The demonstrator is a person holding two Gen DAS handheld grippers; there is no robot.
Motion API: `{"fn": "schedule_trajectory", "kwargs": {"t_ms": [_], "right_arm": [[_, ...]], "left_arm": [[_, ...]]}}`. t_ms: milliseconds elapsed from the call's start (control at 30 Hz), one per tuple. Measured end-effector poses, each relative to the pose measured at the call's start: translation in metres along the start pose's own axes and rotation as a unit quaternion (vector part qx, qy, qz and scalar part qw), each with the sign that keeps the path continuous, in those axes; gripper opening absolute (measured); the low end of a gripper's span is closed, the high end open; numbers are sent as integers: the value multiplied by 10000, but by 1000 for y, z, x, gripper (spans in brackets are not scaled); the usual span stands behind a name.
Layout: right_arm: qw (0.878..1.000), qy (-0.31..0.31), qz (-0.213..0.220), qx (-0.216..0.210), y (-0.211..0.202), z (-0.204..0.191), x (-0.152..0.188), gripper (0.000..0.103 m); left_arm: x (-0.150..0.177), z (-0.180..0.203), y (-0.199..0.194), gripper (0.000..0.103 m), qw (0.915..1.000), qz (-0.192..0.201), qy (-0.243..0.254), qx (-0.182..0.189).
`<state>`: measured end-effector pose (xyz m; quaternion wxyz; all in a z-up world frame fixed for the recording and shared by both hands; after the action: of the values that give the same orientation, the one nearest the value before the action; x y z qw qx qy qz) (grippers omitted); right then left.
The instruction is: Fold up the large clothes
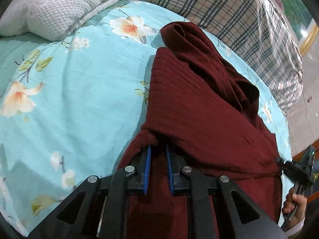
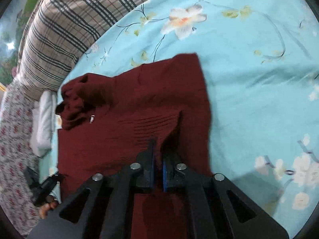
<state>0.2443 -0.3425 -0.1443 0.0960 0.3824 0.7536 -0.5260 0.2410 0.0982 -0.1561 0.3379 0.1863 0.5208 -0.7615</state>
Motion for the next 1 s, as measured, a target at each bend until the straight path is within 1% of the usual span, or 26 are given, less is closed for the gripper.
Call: {"fn": "schedule_trajectory", "kwargs": {"t_ms": [33,67,100,133,200,267,333,400,467,567,667,733,767,800,867,967,1000], "right_arm": [[9998,-107,140,108,-7,-1,-5,12],[9993,-191,283,120,-14,-4,-9,13],[9989,-253,399,33,-20,-10,-14,16],[9986,-301,427,-92,-22,-17,-17,18],[9980,-402,305,-393,-17,-37,-19,29],[9959,-507,123,-739,-4,-61,-20,32],[9919,-779,13,-1007,11,-91,-22,32],[9865,-1129,-39,-1186,26,-120,-25,32],[9809,-1387,-138,-1354,43,-147,-27,32],[9700,-1831,-235,-1581,63,-186,-33,32],[9558,-2271,-263,-1850,88,-229,-43,33],[9491,-2477,-284,-1926,106,-250,-50,33],[9447,-2611,-321,-1957,116,-261,-53,34],[9399,-2772,-386,-1954,129,-273,-55,40],[9298,-3149,-442,-1856,153,-294,-57,48],[9151,-3594,-525,-1749,184,-316,-55,48],[9122,-3677,-574,-1715,194,-319,-54,48]], "left_arm": [[0,1,-6,15,10000,15,33,-16],[-1,3,-12,19,10000,23,89,-1],[-2,7,-19,22,9999,38,152,52],[-3,10,-23,26,9998,50,190,82],[-8,19,-27,30,9995,82,233,173],[-18,27,-26,37,9993,118,162,321],[-30,33,-18,40,9991,105,21,421],[-42,37,-9,40,9988,93,-47,475],[-55,41,3,43,9990,121,-56,421],[-70,41,19,45,9989,113,-180,422],[-90,37,40,45,9983,136,-374,424],[-106,31,57,45,9978,155,-514,390],[-113,28,66,45,9973,138,-594,419],[-123,25,77,45,9964,113,-691,470],[-136,20,93,45,9959,103,-767,458],[-151,15,111,45,9963,114,-755,405],[-156,14,118,45,9965,121,-733,391]]}}
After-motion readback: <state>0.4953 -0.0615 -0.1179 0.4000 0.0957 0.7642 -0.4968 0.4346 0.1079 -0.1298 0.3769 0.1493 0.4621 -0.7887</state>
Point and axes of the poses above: each gripper's, at about its wrist camera, not at the fingertips, and y roughly the way its jaws point, z to its right, x to its underside, the point moved 7 cm from there along y, roughly the way its jaws point, and after that the axes turned 11 degrees about z, right-handed, at the moved point
